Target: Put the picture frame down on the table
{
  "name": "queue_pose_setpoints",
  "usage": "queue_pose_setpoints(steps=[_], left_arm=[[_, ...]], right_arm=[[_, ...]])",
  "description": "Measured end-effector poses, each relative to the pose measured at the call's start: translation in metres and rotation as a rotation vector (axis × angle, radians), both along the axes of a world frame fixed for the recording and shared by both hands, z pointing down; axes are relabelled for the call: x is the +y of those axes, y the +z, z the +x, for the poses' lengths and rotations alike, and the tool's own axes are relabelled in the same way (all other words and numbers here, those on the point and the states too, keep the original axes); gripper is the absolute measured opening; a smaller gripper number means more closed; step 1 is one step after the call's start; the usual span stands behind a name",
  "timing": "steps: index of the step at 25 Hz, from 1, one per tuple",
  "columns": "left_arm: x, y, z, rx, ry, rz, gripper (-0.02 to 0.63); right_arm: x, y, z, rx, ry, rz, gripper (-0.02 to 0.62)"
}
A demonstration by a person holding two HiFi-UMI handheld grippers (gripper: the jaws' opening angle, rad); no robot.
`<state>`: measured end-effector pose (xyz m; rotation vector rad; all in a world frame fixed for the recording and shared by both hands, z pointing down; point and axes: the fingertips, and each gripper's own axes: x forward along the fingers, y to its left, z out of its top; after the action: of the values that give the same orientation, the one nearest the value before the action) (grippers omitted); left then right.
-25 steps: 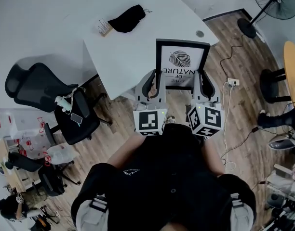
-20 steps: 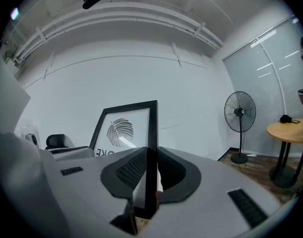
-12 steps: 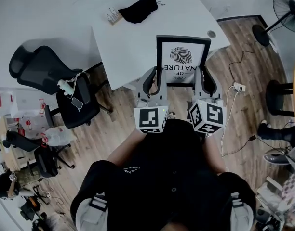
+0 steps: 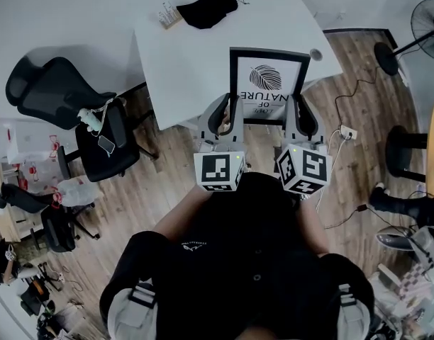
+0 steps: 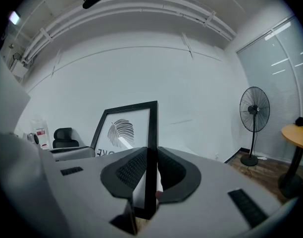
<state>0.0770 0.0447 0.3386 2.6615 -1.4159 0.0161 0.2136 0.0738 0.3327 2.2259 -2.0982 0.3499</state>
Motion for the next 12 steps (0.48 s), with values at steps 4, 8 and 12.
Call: queue_pose_setpoints(steps=[4, 8, 12], left_arm=[[-0.035, 0.007, 0.011, 0.009, 0.001, -0.022, 0.072], [-0.065, 0.014, 0.024, 0.012, -0.001, -0.052, 0.072], [-0.099, 0.016, 0.038, 0.01, 0.008, -0.064, 0.072]], right_arm=[[-0.034, 0.005, 0.01, 0.013, 0.0, -0.024, 0.066], [-0.064, 0.009, 0.023, 0.025, -0.005, -0.052, 0.066], [-0.097, 0.011, 0.037, 0.027, -0.006, -0.066, 0.066]])
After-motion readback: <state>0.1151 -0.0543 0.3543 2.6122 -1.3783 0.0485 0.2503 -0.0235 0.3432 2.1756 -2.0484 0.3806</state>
